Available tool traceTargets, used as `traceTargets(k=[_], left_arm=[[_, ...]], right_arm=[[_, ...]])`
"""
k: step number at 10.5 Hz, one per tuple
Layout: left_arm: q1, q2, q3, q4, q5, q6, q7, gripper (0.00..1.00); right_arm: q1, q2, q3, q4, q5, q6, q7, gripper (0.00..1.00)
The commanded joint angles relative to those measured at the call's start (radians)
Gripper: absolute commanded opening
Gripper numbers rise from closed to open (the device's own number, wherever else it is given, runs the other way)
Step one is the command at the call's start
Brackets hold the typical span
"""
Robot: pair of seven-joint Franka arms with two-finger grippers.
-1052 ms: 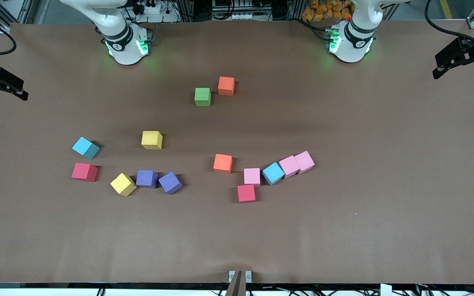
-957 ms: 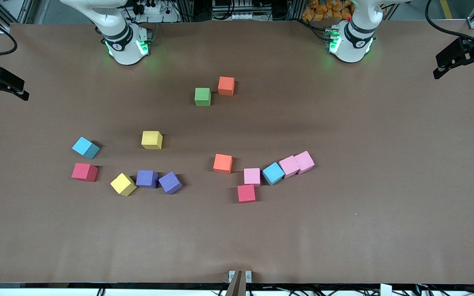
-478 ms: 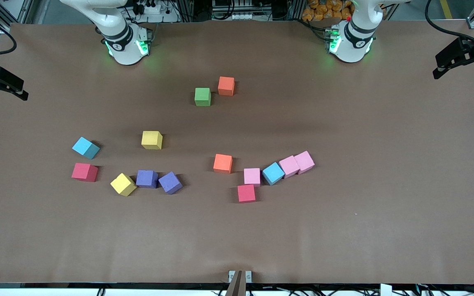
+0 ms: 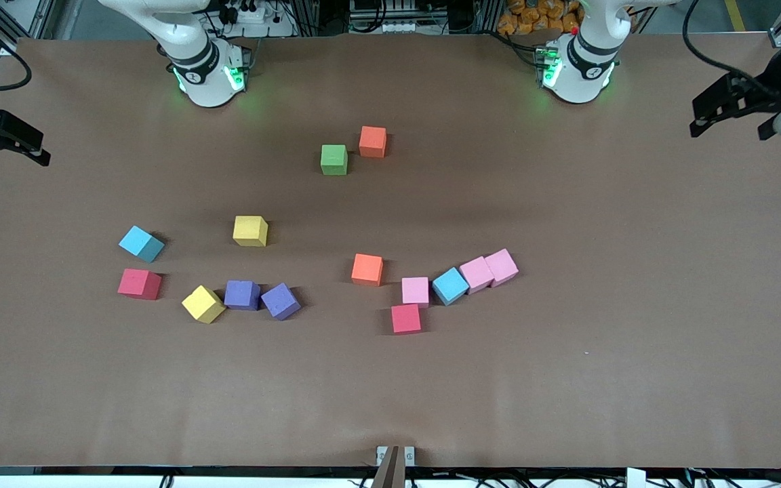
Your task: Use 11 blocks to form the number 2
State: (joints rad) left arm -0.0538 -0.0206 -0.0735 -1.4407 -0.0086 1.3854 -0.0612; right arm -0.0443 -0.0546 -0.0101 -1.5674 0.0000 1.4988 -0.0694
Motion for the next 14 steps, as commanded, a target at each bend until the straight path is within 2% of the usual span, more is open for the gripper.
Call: traceTargets(k=[1, 7, 14], left_arm=[[0.000, 0.014, 0.001, 0.008, -0.030, 0.003, -0.002, 1.00], [-0.003, 0.059, -0.029, 0.008, -0.016, 0.006, -0.005, 1.00], [-0.003, 0.064, -0.057, 0.008, 0.024, 0.012, -0.003, 1.00]], right_arm=[[0.000, 0.007, -0.001, 0.009, -0.015, -0.002, 0.019, 1.00], [0.027, 0.018, 0.005, 0.007, -0.006, 0.003, 0.014, 1.00], [0.063, 0.041, 0.007, -0.005, -0.002, 0.015, 0.020, 1.00]])
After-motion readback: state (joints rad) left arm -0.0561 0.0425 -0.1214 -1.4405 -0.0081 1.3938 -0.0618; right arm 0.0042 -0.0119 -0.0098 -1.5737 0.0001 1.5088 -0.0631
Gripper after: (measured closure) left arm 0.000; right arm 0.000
